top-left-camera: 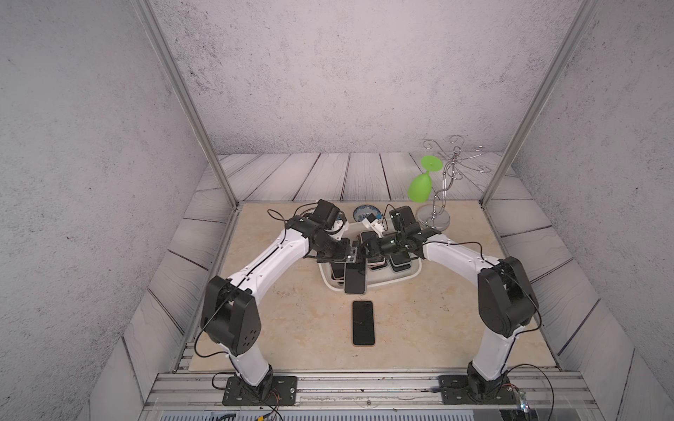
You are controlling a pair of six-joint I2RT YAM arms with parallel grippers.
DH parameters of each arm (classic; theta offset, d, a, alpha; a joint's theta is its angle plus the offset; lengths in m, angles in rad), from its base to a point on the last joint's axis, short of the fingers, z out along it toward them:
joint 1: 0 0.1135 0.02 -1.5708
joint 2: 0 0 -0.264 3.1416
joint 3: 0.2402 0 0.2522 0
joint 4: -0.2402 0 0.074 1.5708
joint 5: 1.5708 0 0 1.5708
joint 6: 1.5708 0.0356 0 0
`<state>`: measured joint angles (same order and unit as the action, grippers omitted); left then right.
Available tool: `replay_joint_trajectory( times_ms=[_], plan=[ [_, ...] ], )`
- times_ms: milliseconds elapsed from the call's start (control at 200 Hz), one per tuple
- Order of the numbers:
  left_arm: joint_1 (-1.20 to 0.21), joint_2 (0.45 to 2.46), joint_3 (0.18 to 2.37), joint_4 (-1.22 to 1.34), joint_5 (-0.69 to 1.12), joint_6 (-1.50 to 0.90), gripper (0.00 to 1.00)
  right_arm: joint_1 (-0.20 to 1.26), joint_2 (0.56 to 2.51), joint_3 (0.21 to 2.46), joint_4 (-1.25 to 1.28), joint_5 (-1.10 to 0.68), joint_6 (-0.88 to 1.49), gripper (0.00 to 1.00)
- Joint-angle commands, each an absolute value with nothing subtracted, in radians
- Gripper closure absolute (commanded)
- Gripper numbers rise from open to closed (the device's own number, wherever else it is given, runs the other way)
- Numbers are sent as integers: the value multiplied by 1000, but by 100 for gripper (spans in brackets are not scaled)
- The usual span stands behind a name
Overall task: Take the phone out of the storage box
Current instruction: Pick up the phone from the storage box, then place the phone at the center of the board.
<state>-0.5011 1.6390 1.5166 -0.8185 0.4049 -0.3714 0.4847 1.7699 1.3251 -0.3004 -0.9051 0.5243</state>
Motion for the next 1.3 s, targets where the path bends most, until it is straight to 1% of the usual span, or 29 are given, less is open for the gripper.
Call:
replay_joint_trajectory(
  times_ms=[0, 85, 165, 245, 300, 455, 636, 801, 1006, 1121, 1161, 1196, 1231, 1296],
  plan=[
    [-433, 1504, 1488, -747, 334, -397, 1, 431, 1619, 1248, -511, -874, 389, 100],
    [-407, 1438, 1459, -728, 327, -401, 2, 396, 1527, 1154, -545, -830, 364, 100],
    [-393, 1410, 1451, -742, 314, -405, 2, 393, 1468, 1095, -609, -767, 341, 100],
    [-394, 1393, 1423, -731, 315, -411, 2, 395, 1421, 1020, -611, -738, 354, 100],
    [-394, 1387, 1399, -717, 321, -415, 2, 394, 1402, 969, -607, -707, 365, 100],
    [-394, 1401, 1338, -664, 343, -431, 2, 410, 1389, 848, -546, -711, 400, 100],
    [-405, 1440, 1311, -614, 372, -447, 1, 441, 1438, 750, -360, -732, 489, 100],
    [-408, 1456, 1296, -600, 376, -446, 0, 449, 1527, 699, -117, -812, 606, 100],
    [-408, 1450, 1281, -598, 364, -438, 0, 453, 1589, 714, -117, -799, 576, 100],
    [-408, 1452, 1274, -601, 365, -435, 0, 453, 1610, 712, -157, -794, 542, 100],
    [-408, 1451, 1273, -600, 363, -434, 0, 450, 1614, 707, -169, -788, 535, 94],
    [-408, 1453, 1272, -599, 361, -433, 0, 450, 1614, 706, -183, -778, 528, 84],
    [-408, 1454, 1270, -598, 359, -434, 0, 450, 1615, 702, -195, -765, 525, 72],
    [-408, 1460, 1271, -600, 359, -434, 0, 447, 1609, 700, -205, -748, 525, 59]
  ],
)
